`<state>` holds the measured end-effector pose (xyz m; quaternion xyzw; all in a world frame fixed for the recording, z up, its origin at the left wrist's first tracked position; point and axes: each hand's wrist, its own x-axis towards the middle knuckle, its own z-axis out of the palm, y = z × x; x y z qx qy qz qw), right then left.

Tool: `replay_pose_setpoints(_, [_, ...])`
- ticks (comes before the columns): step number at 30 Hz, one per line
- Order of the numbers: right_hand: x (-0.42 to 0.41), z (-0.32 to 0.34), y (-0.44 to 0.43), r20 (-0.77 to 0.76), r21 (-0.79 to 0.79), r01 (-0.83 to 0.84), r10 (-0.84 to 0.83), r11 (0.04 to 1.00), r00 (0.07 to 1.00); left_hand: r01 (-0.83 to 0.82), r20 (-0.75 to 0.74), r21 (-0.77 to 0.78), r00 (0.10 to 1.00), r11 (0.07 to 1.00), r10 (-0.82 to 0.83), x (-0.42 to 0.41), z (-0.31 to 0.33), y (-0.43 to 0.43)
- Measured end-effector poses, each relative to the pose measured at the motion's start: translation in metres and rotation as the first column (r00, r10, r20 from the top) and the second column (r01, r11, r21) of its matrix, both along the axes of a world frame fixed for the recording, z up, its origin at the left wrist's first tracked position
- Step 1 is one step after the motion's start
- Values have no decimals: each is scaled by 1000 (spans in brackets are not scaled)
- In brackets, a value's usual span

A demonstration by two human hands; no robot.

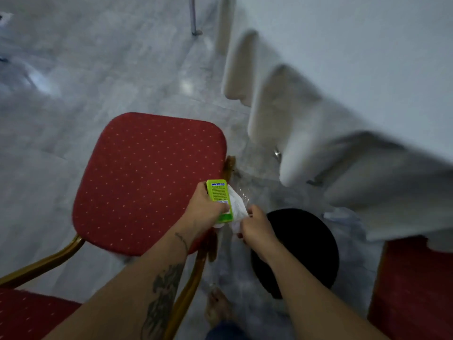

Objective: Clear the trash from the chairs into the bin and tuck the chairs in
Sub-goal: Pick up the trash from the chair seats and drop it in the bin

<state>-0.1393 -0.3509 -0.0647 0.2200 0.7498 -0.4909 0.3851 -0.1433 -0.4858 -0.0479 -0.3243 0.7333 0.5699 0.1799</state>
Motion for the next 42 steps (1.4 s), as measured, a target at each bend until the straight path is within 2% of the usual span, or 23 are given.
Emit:
replay_pose_setpoints(4, [17,-14,74,13,63,105,-106,992,994,120,77,-15,990,993,-119,2,-15,68])
replay_pose_setpoints(8, [37,-44,140,74,97,159,-166,983,983,169,146,3,975,986,-168,14,-48,129])
replay_pose_setpoints(16, [68,-97,213,215,125,139,-164,982,963,263,242,-64,940,963,-241,45,-128,194])
replay_pose_setpoints(23, [34,-81,218,183,95,12,-29,995,983,205,327,175,911,963,-253,24,-112,196])
replay_pose_setpoints(26, [34,-79,218,181,122,-30,7,992,983,217,350,148,901,965,-257,27,-112,193])
replay_pose_setpoints(28, [50,-55,210,167,136,12,-35,991,985,331,362,103,866,938,-345,29,-85,178])
replay_pose_setpoints(38, [74,-75,225,153,199,28,-59,980,987,478,351,36,817,878,-458,38,-91,173])
replay_pose_setpoints(42, [84,-52,224,74,224,32,-49,974,996,585,342,12,760,811,-553,44,-67,167])
